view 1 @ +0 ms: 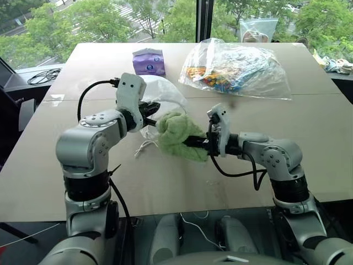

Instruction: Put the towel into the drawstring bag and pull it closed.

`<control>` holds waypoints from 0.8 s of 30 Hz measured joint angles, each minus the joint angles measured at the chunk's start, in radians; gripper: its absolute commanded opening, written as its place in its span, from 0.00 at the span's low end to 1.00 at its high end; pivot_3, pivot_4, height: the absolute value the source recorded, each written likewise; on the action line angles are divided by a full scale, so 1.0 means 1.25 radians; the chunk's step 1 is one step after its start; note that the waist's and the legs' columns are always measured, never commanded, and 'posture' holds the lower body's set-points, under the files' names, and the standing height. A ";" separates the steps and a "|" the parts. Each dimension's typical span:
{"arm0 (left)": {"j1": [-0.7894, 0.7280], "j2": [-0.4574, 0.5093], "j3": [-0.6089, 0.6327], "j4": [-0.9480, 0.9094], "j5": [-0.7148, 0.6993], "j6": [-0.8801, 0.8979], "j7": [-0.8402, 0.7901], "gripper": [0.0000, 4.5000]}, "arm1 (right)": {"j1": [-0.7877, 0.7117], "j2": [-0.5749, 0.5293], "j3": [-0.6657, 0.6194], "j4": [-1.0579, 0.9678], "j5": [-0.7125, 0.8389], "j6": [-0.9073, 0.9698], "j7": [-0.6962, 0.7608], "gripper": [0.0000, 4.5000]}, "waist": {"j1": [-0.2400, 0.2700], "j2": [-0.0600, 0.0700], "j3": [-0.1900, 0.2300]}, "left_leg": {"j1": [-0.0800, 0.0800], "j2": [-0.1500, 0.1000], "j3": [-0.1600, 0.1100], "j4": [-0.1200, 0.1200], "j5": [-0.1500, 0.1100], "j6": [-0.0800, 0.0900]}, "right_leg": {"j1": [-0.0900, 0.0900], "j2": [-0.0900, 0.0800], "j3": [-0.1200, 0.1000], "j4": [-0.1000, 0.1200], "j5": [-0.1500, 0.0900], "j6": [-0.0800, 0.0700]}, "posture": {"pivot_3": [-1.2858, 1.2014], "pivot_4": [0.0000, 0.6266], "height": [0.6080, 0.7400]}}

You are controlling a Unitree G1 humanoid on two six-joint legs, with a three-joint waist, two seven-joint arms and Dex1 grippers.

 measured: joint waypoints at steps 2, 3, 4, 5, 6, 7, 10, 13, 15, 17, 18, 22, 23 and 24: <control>-0.003 -0.001 0.017 0.000 -0.016 0.013 -0.003 0.00 | 0.000 0.018 -0.010 0.001 0.000 0.000 -0.019 0.08 | 0.000 0.000 0.000 | 0.000 0.000 0.000 0.000 0.000 0.000 | 0.000 0.000 0.000 0.000 0.000 0.000 | 0.52 0.24 1.00; -0.008 -0.003 0.031 0.000 -0.030 0.025 -0.006 0.00 | -0.001 0.039 -0.024 0.003 0.005 0.000 -0.036 0.08 | 0.000 0.000 0.000 | 0.000 0.000 0.000 0.000 0.000 0.000 | 0.000 0.000 0.000 0.000 0.000 0.000 | 0.52 0.24 1.00; -0.011 -0.004 0.036 0.000 -0.036 0.028 -0.006 0.00 | -0.002 0.045 -0.032 0.005 0.007 0.000 -0.043 0.08 | 0.000 0.000 0.000 | 0.000 0.000 0.000 0.000 0.000 0.000 | 0.000 0.000 0.000 0.000 0.000 0.000 | 0.52 0.24 1.00; -0.017 -0.008 0.051 0.001 -0.047 0.039 -0.007 0.00 | -0.008 0.068 -0.052 0.014 0.015 0.000 -0.064 0.08 | 0.000 0.000 0.000 | 0.000 0.000 0.000 0.000 0.000 0.000 | 0.000 0.000 0.000 0.000 0.000 0.000 | 0.52 0.24 1.00; -0.024 -0.009 0.057 0.002 -0.056 0.045 -0.007 0.00 | -0.012 0.083 -0.069 0.019 0.019 0.001 -0.079 0.08 | 0.000 0.000 0.000 | 0.000 0.000 0.000 0.000 0.000 0.000 | 0.000 0.000 0.000 0.000 0.000 0.000 | 0.52 0.24 1.00; -0.029 -0.011 0.067 0.003 -0.066 0.052 -0.007 0.00 | -0.017 0.096 -0.085 0.023 0.027 0.003 -0.096 0.08 | 0.000 0.000 0.000 | 0.000 0.000 0.000 0.000 0.000 0.000 | 0.000 0.000 0.000 0.000 0.000 0.000 | 0.52 0.24 1.00; -0.045 -0.013 0.087 0.024 -0.082 0.062 -0.007 0.00 | -0.024 0.131 -0.132 0.037 0.043 0.014 -0.153 0.08 | 0.000 0.000 0.000 | 0.000 0.000 0.000 0.000 0.000 0.000 | 0.000 0.000 0.000 0.000 0.000 0.000 | 0.52 0.24 1.00; -0.051 -0.014 0.087 0.051 -0.091 0.062 -0.004 0.00 | -0.033 0.161 -0.185 0.068 0.061 0.025 -0.210 0.08 | 0.000 0.000 0.000 | 0.000 0.000 0.000 0.000 0.000 0.000 | 0.000 0.000 0.000 0.000 0.000 0.000 | 0.52 0.24 1.00; -0.051 -0.014 0.087 0.063 -0.093 0.061 0.000 0.00 | -0.035 0.168 -0.206 0.077 0.074 0.032 -0.232 0.08 | -0.001 0.000 0.000 | 0.000 0.000 0.000 0.000 0.000 0.000 | 0.000 0.000 0.000 0.000 0.000 0.000 | 0.52 0.24 1.00; -0.056 -0.021 0.087 0.076 -0.096 0.057 0.007 0.00 | -0.035 0.170 -0.224 0.081 0.093 0.035 -0.244 0.08 | 0.000 0.000 0.000 | 0.000 0.000 0.000 0.000 0.000 0.000 | 0.000 0.000 0.000 0.000 0.000 0.000 | 0.52 0.24 1.00; -0.059 -0.026 0.088 0.081 -0.098 0.054 0.012 0.00 | -0.035 0.164 -0.227 0.080 0.105 0.035 -0.241 0.08 | 0.000 0.000 0.000 | 0.000 0.000 0.000 0.000 0.000 0.000 | 0.000 0.000 0.000 0.000 0.000 0.000 | 0.52 0.24 1.00; -0.076 -0.039 0.112 0.105 -0.100 0.034 0.036 0.00 | -0.023 0.102 -0.239 0.031 0.170 0.037 -0.184 0.08 | 0.000 0.000 0.000 | 0.000 0.000 0.000 0.000 0.000 0.000 | 0.000 0.000 0.000 0.000 0.000 0.000 | 0.52 0.24 1.00; -0.079 -0.038 0.112 0.111 -0.100 0.027 0.039 0.00 | -0.012 0.074 -0.242 0.003 0.201 0.039 -0.149 0.08 | 0.000 0.000 0.000 | 0.000 0.000 0.000 0.000 0.000 0.000 | 0.000 0.000 0.000 0.000 0.000 0.000 | 0.52 0.24 1.00; -0.078 -0.037 0.111 0.112 -0.100 0.022 0.039 0.00 | 0.010 0.043 -0.241 -0.031 0.238 0.043 -0.106 0.08 | 0.001 0.000 0.000 | 0.000 0.000 0.000 0.000 0.000 0.000 | 0.000 0.000 0.000 0.000 0.000 0.000 | 0.52 0.24 1.00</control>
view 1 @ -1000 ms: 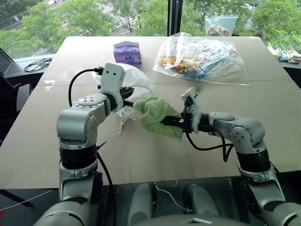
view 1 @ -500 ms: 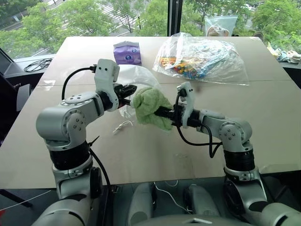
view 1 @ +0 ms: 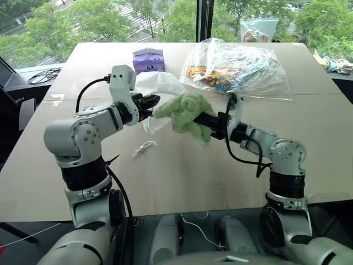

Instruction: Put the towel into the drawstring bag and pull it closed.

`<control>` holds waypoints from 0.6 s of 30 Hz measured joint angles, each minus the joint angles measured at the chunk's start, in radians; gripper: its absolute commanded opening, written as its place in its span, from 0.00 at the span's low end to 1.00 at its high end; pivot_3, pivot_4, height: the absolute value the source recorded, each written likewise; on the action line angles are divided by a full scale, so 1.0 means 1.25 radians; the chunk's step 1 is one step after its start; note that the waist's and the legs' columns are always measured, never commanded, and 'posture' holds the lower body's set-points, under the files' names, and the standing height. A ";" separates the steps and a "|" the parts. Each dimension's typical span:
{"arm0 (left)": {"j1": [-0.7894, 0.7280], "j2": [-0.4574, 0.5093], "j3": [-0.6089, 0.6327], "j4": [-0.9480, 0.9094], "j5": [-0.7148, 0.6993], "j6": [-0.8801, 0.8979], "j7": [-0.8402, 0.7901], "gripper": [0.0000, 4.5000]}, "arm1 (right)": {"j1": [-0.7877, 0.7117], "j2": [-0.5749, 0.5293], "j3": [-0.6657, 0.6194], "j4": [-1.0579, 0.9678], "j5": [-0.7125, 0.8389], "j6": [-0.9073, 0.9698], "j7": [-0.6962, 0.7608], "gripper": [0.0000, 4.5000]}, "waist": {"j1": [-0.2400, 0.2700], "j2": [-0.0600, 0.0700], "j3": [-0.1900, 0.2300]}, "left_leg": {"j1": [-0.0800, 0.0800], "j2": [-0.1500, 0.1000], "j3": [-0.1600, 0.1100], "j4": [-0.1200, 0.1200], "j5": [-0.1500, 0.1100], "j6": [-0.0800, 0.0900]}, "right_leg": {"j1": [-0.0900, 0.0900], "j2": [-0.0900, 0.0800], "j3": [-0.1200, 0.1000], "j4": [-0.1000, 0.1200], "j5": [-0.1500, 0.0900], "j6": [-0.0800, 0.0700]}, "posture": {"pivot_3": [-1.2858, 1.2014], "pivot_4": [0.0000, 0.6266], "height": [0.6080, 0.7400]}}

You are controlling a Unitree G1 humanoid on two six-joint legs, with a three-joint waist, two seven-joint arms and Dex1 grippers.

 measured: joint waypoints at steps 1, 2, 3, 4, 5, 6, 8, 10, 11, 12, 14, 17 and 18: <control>0.001 0.002 0.000 0.002 0.000 -0.002 0.001 0.00 | 0.012 -0.017 -0.001 -0.021 0.021 0.005 0.024 0.08 | 0.000 0.000 0.000 | 0.000 0.000 0.000 0.000 0.000 0.000 | 0.000 0.000 0.000 0.000 0.000 0.000 | 0.52 0.24 1.00; 0.001 0.002 0.000 0.006 0.000 -0.007 0.002 0.00 | 0.032 -0.045 0.000 -0.052 0.059 0.011 0.063 0.08 | 0.000 0.000 0.000 | 0.000 0.000 0.000 0.000 0.000 0.000 | 0.000 0.000 0.000 0.000 0.000 0.000 | 0.52 0.24 1.00; 0.001 0.002 0.000 0.009 0.000 -0.011 0.004 0.00 | 0.046 -0.064 0.001 -0.073 0.087 0.016 0.088 0.08 | 0.000 0.000 0.000 | 0.000 0.000 0.000 0.000 0.000 0.000 | 0.000 0.000 0.000 0.000 0.000 0.000 | 0.52 0.24 1.00; 0.001 0.001 0.000 0.013 0.001 -0.018 0.009 0.00 | 0.057 -0.079 0.001 -0.092 0.125 0.022 0.115 0.08 | -0.001 0.000 0.000 | 0.000 0.000 0.000 0.000 0.000 0.000 | 0.000 0.000 0.000 0.000 0.000 0.000 | 0.52 0.24 1.00; 0.001 0.000 0.000 0.016 0.000 -0.022 0.011 0.00 | 0.061 -0.085 0.000 -0.102 0.155 0.023 0.129 0.08 | -0.003 0.000 0.000 | 0.000 0.000 0.000 0.000 0.000 0.000 | 0.000 0.000 0.000 0.000 0.000 0.000 | 0.52 0.24 1.00; 0.001 -0.003 -0.001 0.017 0.000 -0.025 0.013 0.00 | 0.061 -0.085 -0.002 -0.103 0.183 0.021 0.133 0.08 | -0.005 0.000 0.000 | 0.000 0.000 0.000 0.000 0.000 0.000 | 0.000 0.001 0.001 0.000 0.000 0.000 | 0.52 0.24 1.00; 0.001 -0.007 -0.001 0.023 -0.002 -0.027 0.014 0.00 | 0.061 -0.083 -0.002 -0.098 0.208 0.010 0.125 0.08 | -0.004 0.000 0.000 | 0.001 0.000 -0.001 0.000 0.000 0.000 | 0.000 0.001 0.001 0.000 0.000 0.000 | 0.52 0.24 1.00; 0.001 -0.012 0.001 0.027 -0.010 -0.027 0.015 0.00 | 0.061 -0.086 0.005 -0.078 0.189 -0.015 0.104 0.08 | -0.002 0.000 0.000 | 0.001 0.000 -0.001 0.000 0.000 0.000 | 0.000 0.001 0.001 0.000 0.000 0.000 | 0.52 0.24 1.00; 0.001 -0.016 0.005 0.027 -0.019 -0.026 0.015 0.00 | 0.061 -0.089 0.016 -0.069 0.168 -0.025 0.091 0.08 | -0.002 0.000 0.000 | 0.001 0.000 -0.001 0.000 0.000 0.000 | 0.000 0.001 0.001 0.000 0.000 0.000 | 0.52 0.24 1.00; 0.000 -0.018 0.006 0.027 -0.029 -0.025 0.015 0.00 | 0.061 -0.087 0.033 -0.055 0.140 -0.033 0.070 0.08 | -0.002 0.000 0.000 | 0.001 0.000 -0.001 0.000 0.000 0.000 | 0.000 0.001 0.001 0.000 0.000 0.000 | 0.52 0.24 1.00; 0.000 -0.021 0.006 0.027 -0.042 -0.020 0.014 0.00 | 0.061 -0.077 0.063 -0.022 0.102 -0.043 0.039 0.08 | -0.001 0.000 0.000 | 0.000 0.000 -0.001 0.000 0.000 0.000 | 0.000 0.001 0.001 0.000 0.000 0.000 | 0.52 0.24 1.00; 0.000 -0.021 0.006 0.027 -0.059 -0.019 0.015 0.00 | 0.062 -0.070 0.093 -0.010 0.079 -0.047 0.025 0.08 | -0.001 0.000 0.000 | 0.000 0.000 -0.001 0.000 0.000 0.000 | 0.000 0.001 0.001 0.000 0.000 0.000 | 0.52 0.24 1.00; 0.000 -0.021 0.007 0.027 -0.065 -0.017 0.015 0.00 | 0.062 -0.066 0.101 -0.010 0.075 -0.050 0.023 0.08 | -0.001 0.000 0.000 | 0.000 0.000 -0.001 0.000 0.000 0.000 | 0.000 0.001 0.001 0.000 0.000 0.000 | 0.52 0.24 1.00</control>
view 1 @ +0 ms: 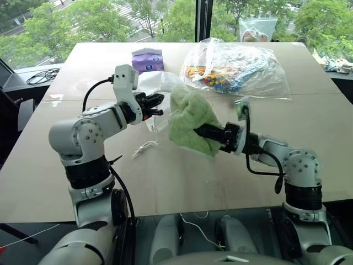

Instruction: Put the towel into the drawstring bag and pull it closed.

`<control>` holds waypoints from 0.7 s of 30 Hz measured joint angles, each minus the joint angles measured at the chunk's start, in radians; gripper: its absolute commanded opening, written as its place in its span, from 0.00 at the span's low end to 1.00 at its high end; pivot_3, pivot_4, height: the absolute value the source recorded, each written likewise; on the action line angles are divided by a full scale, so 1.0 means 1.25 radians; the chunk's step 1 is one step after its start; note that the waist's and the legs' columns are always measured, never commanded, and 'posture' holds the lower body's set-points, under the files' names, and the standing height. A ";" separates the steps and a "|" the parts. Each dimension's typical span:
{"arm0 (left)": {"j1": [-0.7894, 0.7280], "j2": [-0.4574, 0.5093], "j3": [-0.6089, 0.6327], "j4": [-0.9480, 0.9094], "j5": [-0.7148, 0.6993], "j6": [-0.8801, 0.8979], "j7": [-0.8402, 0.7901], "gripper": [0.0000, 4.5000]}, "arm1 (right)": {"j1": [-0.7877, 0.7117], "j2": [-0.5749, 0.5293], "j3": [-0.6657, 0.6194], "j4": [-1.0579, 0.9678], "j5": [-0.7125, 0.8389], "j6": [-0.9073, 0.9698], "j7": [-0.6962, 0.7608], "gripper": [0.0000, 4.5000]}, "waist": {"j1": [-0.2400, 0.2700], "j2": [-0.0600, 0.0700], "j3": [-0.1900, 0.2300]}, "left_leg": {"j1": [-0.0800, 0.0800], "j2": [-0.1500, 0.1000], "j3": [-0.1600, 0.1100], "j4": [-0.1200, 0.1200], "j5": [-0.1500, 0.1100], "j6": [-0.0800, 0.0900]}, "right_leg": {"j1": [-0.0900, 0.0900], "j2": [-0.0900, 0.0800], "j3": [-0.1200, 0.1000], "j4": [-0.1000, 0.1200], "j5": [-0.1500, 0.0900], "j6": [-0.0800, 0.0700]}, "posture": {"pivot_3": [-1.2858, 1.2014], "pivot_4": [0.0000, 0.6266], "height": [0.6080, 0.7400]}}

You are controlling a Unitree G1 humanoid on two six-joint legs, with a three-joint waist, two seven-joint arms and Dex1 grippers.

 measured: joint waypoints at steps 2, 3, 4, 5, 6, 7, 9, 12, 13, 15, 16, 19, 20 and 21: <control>0.000 0.000 0.004 0.000 -0.011 0.007 0.000 0.00 | 0.000 0.008 0.016 0.000 -0.008 -0.005 -0.004 0.08 | 0.000 0.000 0.000 | 0.000 0.000 0.000 0.000 0.000 0.000 | 0.000 0.000 0.000 0.000 0.000 0.000 | 0.52 0.24 1.00; 0.000 -0.002 0.008 -0.002 -0.023 0.015 0.000 0.00 | 0.000 0.014 0.024 0.001 -0.015 -0.010 -0.008 0.08 | 0.000 0.000 0.000 | 0.000 0.000 0.000 0.000 0.000 0.000 | 0.000 0.000 0.000 0.000 0.000 0.000 | 0.52 0.24 1.00; 0.000 -0.005 0.008 -0.006 -0.030 0.020 0.000 0.00 | 0.000 0.019 0.029 0.004 -0.019 -0.011 -0.010 0.08 | 0.000 0.000 0.000 | 0.000 0.000 0.000 0.000 0.000 0.000 | 0.000 0.000 0.000 0.000 0.000 0.000 | 0.52 0.24 1.00; 0.000 -0.007 0.008 -0.013 -0.036 0.024 0.000 0.00 | 0.000 0.024 0.036 0.008 -0.025 -0.013 -0.017 0.08 | 0.000 0.000 0.000 | 0.000 0.000 0.000 0.000 0.000 0.000 | 0.000 0.000 0.000 0.000 0.000 0.000 | 0.52 0.24 1.00; 0.000 -0.010 0.008 -0.020 -0.041 0.024 0.000 0.00 | -0.001 0.037 0.043 0.015 -0.033 -0.015 -0.027 0.08 | 0.000 0.000 0.000 | 0.000 0.000 0.000 0.000 0.000 0.000 | 0.000 0.000 0.000 0.000 0.000 0.000 | 0.52 0.24 1.00; 0.001 -0.012 0.009 -0.024 -0.048 0.024 0.000 0.00 | -0.010 0.058 0.049 0.036 -0.050 -0.017 -0.053 0.08 | -0.001 0.000 0.000 | 0.000 0.000 0.000 0.000 0.000 0.000 | 0.000 0.000 0.000 0.000 0.000 0.000 | 0.52 0.24 1.00; 0.002 -0.014 0.008 -0.025 -0.054 0.024 0.001 0.00 | -0.025 0.092 0.048 0.070 -0.072 -0.018 -0.098 0.08 | -0.002 0.000 0.000 | 0.000 0.000 0.000 0.000 0.000 0.000 | 0.000 0.000 0.000 0.001 0.000 0.000 | 0.52 0.24 1.00; 0.007 -0.022 0.005 -0.029 -0.063 0.024 0.001 0.00 | -0.048 0.148 0.037 0.119 -0.090 -0.017 -0.172 0.08 | -0.002 0.000 0.000 | 0.000 0.000 0.000 0.000 0.000 0.000 | 0.000 0.000 0.000 0.001 0.000 0.000 | 0.52 0.24 1.00; 0.008 -0.022 0.005 -0.030 -0.064 0.024 0.001 0.00 | -0.054 0.161 0.029 0.128 -0.089 -0.011 -0.193 0.08 | -0.002 0.000 0.000 | 0.000 0.000 0.000 0.000 0.000 0.000 | 0.000 0.000 0.000 0.001 0.000 0.000 | 0.52 0.24 1.00; 0.011 -0.022 0.007 -0.031 -0.073 0.024 0.001 0.00 | -0.062 0.174 0.004 0.140 -0.087 0.009 -0.236 0.08 | 0.001 0.000 0.000 | 0.000 0.000 0.000 0.000 0.000 0.000 | 0.000 0.000 0.000 0.000 0.000 0.000 | 0.52 0.24 1.00; 0.012 -0.022 0.008 -0.031 -0.079 0.025 0.001 0.00 | -0.063 0.176 -0.004 0.150 -0.088 0.024 -0.261 0.08 | 0.001 0.000 0.000 | 0.000 0.000 0.000 0.000 0.000 0.000 | 0.000 -0.001 0.000 0.000 0.000 0.000 | 0.52 0.24 1.00; 0.012 -0.021 0.012 -0.031 -0.086 0.024 0.002 0.00 | -0.061 0.176 -0.020 0.169 -0.091 0.053 -0.298 0.08 | 0.000 0.000 0.000 | 0.000 -0.001 0.000 0.000 0.000 0.000 | 0.000 -0.001 0.000 0.000 0.000 0.000 | 0.52 0.24 1.00; 0.015 -0.019 0.012 -0.031 -0.087 0.024 0.002 0.00 | -0.061 0.179 -0.033 0.169 -0.088 0.062 -0.310 0.08 | -0.001 0.000 0.000 | 0.000 0.000 0.000 0.000 0.000 0.000 | 0.000 -0.001 0.000 0.000 0.000 0.000 | 0.52 0.24 1.00; 0.019 -0.019 0.012 -0.031 -0.090 0.024 0.003 0.00 | -0.062 0.190 -0.054 0.169 -0.083 0.064 -0.326 0.08 | -0.002 0.000 0.000 | 0.000 0.000 0.000 0.000 0.000 0.000 | 0.000 -0.001 0.000 0.000 0.000 0.000 | 0.52 0.24 1.00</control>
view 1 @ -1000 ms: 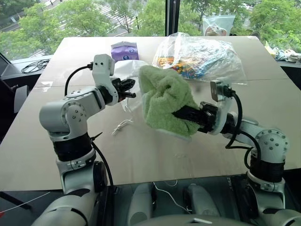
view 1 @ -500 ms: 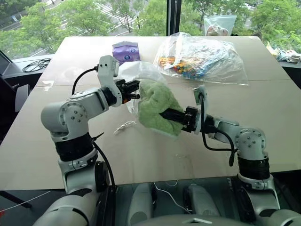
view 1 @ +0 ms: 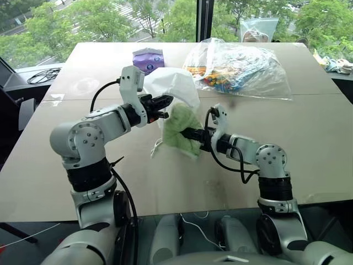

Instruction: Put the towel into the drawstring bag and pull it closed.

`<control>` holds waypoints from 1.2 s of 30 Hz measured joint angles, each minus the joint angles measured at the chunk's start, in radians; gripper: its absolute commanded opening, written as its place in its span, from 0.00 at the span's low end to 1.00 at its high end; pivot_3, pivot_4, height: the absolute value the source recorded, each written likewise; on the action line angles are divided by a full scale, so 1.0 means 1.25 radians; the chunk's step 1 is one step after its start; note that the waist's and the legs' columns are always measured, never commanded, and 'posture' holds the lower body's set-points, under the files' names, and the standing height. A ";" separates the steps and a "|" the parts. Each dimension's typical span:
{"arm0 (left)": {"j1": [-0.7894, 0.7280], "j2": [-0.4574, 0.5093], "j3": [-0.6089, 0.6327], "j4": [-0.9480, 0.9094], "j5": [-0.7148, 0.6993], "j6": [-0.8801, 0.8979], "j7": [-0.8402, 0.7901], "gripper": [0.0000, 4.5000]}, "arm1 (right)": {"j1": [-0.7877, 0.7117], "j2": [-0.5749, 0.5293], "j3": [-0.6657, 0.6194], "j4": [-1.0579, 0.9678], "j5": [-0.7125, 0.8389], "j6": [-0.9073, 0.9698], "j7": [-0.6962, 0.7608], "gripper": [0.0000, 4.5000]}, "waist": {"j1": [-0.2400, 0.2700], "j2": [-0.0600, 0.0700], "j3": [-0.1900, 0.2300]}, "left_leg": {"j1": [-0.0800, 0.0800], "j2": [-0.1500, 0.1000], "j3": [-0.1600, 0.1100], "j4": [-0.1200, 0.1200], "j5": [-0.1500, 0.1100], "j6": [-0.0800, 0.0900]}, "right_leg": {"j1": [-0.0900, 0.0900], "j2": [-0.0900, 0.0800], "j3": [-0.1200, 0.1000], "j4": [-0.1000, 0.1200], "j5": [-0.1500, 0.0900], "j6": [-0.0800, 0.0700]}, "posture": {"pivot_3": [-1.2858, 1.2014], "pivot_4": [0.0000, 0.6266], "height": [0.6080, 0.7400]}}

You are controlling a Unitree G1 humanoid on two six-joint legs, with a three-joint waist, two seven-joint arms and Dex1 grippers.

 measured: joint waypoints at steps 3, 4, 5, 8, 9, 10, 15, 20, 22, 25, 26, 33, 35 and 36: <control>0.005 -0.003 -0.003 0.000 -0.003 0.000 0.004 0.00 | -0.019 0.045 -0.057 0.008 0.030 -0.008 -0.041 0.08 | -0.002 0.000 0.000 | 0.000 0.000 0.000 0.000 0.000 0.000 | 0.000 0.000 0.000 0.000 0.000 0.000 | 0.52 0.24 1.00; 0.005 -0.006 -0.008 -0.002 -0.003 0.000 0.008 0.00 | -0.031 0.053 -0.074 0.013 0.045 -0.019 -0.053 0.08 | -0.002 0.000 0.000 | 0.000 0.000 0.000 0.000 0.000 0.000 | 0.000 0.000 0.000 0.000 0.000 0.000 | 0.52 0.24 1.00; 0.007 -0.012 -0.014 -0.008 -0.004 0.000 0.011 0.00 | -0.040 0.053 -0.085 0.014 0.063 -0.027 -0.066 0.08 | -0.002 0.000 0.000 | 0.000 0.000 0.000 0.000 0.000 0.000 | 0.000 0.000 0.000 0.000 0.000 0.000 | 0.52 0.24 1.00; 0.023 -0.017 -0.032 -0.030 -0.004 -0.001 0.015 0.00 | -0.048 0.053 -0.100 0.017 0.083 -0.075 -0.079 0.08 | 0.000 0.000 0.000 | 0.000 0.000 0.000 0.000 0.000 0.000 | 0.000 0.000 0.000 0.000 0.000 0.000 | 0.52 0.24 1.00; 0.028 -0.020 -0.042 -0.031 -0.004 -0.002 0.015 0.00 | -0.048 0.053 -0.101 0.023 0.081 -0.099 -0.079 0.08 | 0.000 0.000 0.000 | 0.000 0.000 0.000 0.000 0.000 0.000 | 0.000 0.000 0.000 0.000 0.000 0.000 | 0.52 0.24 1.00; 0.032 -0.022 -0.050 -0.031 -0.004 -0.003 0.015 0.00 | -0.049 0.054 -0.102 0.032 0.078 -0.120 -0.080 0.08 | -0.001 0.000 0.000 | 0.000 0.000 0.000 0.000 0.000 0.000 | 0.000 0.000 0.000 0.000 0.000 0.000 | 0.52 0.24 1.00; 0.045 -0.025 -0.083 -0.034 -0.003 -0.006 0.016 0.00 | -0.058 0.045 -0.072 0.091 0.024 -0.195 -0.074 0.08 | -0.004 0.000 0.000 | 0.000 0.000 0.000 0.000 0.000 0.000 | 0.000 0.000 0.000 0.000 0.000 0.000 | 0.52 0.24 1.00; 0.042 -0.022 -0.073 -0.035 -0.011 -0.005 0.016 0.00 | -0.008 -0.078 0.168 0.012 -0.077 -0.130 0.068 0.08 | -0.012 0.000 0.000 | 0.000 0.000 0.000 -0.001 0.000 0.000 | 0.000 0.000 0.000 -0.001 0.000 0.000 | 0.52 0.24 1.00; 0.041 -0.018 -0.069 -0.035 -0.017 -0.005 0.015 0.00 | 0.007 -0.073 0.179 0.008 -0.099 -0.150 0.099 0.08 | -0.014 0.000 0.000 | 0.000 0.000 0.000 -0.001 0.000 0.000 | 0.000 0.000 0.000 0.000 0.000 0.000 | 0.52 0.24 1.00; 0.041 -0.020 -0.070 -0.044 -0.029 -0.005 0.014 0.00 | -0.017 0.005 0.106 0.057 -0.105 -0.206 0.059 0.08 | -0.017 0.000 0.000 | 0.000 0.000 -0.001 0.000 0.000 0.000 | -0.001 0.001 0.000 0.000 0.000 0.000 | 0.52 0.24 1.00; 0.041 -0.024 -0.071 -0.053 -0.036 -0.004 0.014 0.00 | -0.035 0.021 0.075 0.077 -0.105 -0.225 0.042 0.08 | -0.017 0.000 0.000 | 0.000 0.000 -0.001 0.000 0.000 0.000 | 0.000 0.001 0.000 0.000 0.000 0.000 | 0.52 0.24 1.00; 0.057 -0.035 -0.068 -0.065 -0.063 0.016 0.022 0.00 | -0.027 0.006 0.105 0.055 -0.130 -0.214 0.098 0.08 | -0.015 0.000 0.000 | 0.000 0.000 0.000 -0.001 0.000 0.000 | -0.001 0.000 0.001 -0.001 0.000 0.000 | 0.52 0.24 1.00; 0.056 -0.040 -0.080 -0.076 -0.068 0.017 0.026 0.00 | -0.032 0.056 0.018 0.095 -0.075 -0.263 0.033 0.08 | -0.015 0.000 0.000 | 0.000 0.001 -0.001 -0.001 0.000 0.000 | -0.001 0.001 0.000 0.000 0.000 0.000 | 0.52 0.24 1.00; 0.059 -0.040 -0.082 -0.081 -0.070 0.018 0.025 0.00 | -0.032 0.056 0.001 0.098 -0.067 -0.272 0.025 0.08 | -0.013 0.000 0.000 | 0.000 0.000 -0.002 -0.001 0.000 0.000 | 0.000 0.001 -0.001 0.000 0.000 0.000 | 0.52 0.24 1.00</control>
